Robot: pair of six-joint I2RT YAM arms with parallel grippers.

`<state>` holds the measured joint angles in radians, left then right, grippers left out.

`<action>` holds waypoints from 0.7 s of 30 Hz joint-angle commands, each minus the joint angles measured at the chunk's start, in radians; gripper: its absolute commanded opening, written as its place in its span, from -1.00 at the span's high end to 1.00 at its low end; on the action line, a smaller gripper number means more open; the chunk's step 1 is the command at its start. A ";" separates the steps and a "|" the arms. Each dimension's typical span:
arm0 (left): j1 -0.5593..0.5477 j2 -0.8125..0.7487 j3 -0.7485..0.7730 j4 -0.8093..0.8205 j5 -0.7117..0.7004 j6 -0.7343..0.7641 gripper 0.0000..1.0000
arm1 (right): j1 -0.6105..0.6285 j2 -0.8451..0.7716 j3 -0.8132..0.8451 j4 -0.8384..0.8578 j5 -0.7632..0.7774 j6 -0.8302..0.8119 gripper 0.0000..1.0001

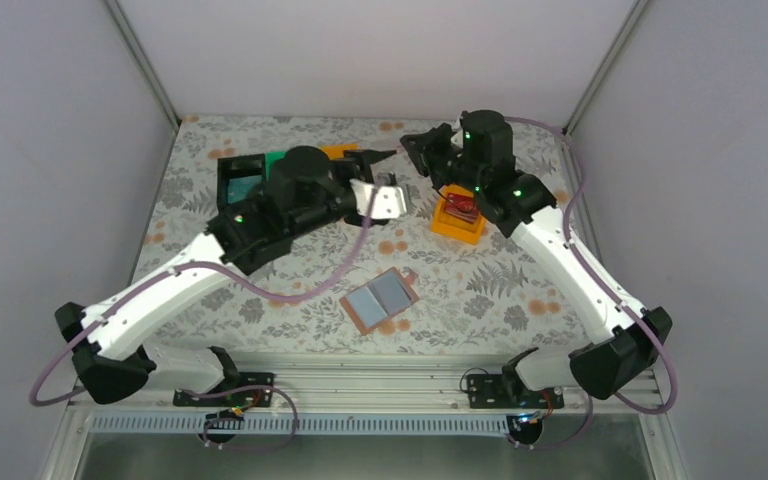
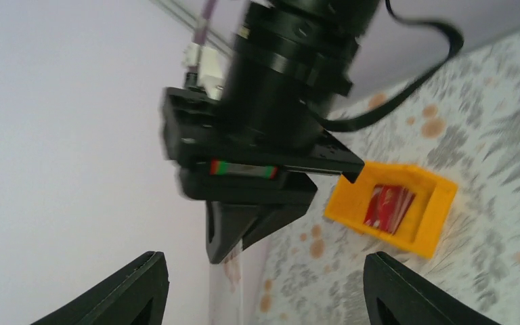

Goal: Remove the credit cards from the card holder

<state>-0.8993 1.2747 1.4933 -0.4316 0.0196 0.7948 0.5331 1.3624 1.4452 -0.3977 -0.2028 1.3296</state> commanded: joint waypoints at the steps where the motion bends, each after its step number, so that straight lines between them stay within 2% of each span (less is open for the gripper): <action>1: -0.035 0.027 -0.075 0.268 -0.234 0.326 -0.42 | 0.038 -0.027 0.026 0.031 0.115 0.161 0.92; 4: -0.034 0.036 -0.100 0.360 -0.292 0.340 -0.30 | 0.049 -0.033 0.033 0.034 0.118 0.159 0.92; 6: -0.034 0.038 -0.130 0.362 -0.295 0.356 -0.24 | 0.057 -0.039 0.039 0.024 0.124 0.154 0.92; 9: -0.033 0.048 -0.156 0.370 -0.293 0.363 -0.03 | 0.063 -0.054 0.035 0.027 0.121 0.147 0.92; 17: -0.013 0.144 -0.046 0.268 -0.361 0.330 0.38 | 0.069 -0.085 0.028 0.032 0.109 0.132 0.92; 19: -0.012 0.148 -0.036 0.266 -0.360 0.320 0.53 | 0.068 -0.082 0.033 0.026 0.100 0.124 0.92; 21: -0.014 0.153 -0.027 0.254 -0.359 0.298 0.77 | 0.068 -0.079 0.030 0.024 0.084 0.124 0.92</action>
<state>-0.9161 1.4242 1.4216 -0.1516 -0.3054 1.1179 0.5888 1.2892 1.4475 -0.3866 -0.1196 1.4548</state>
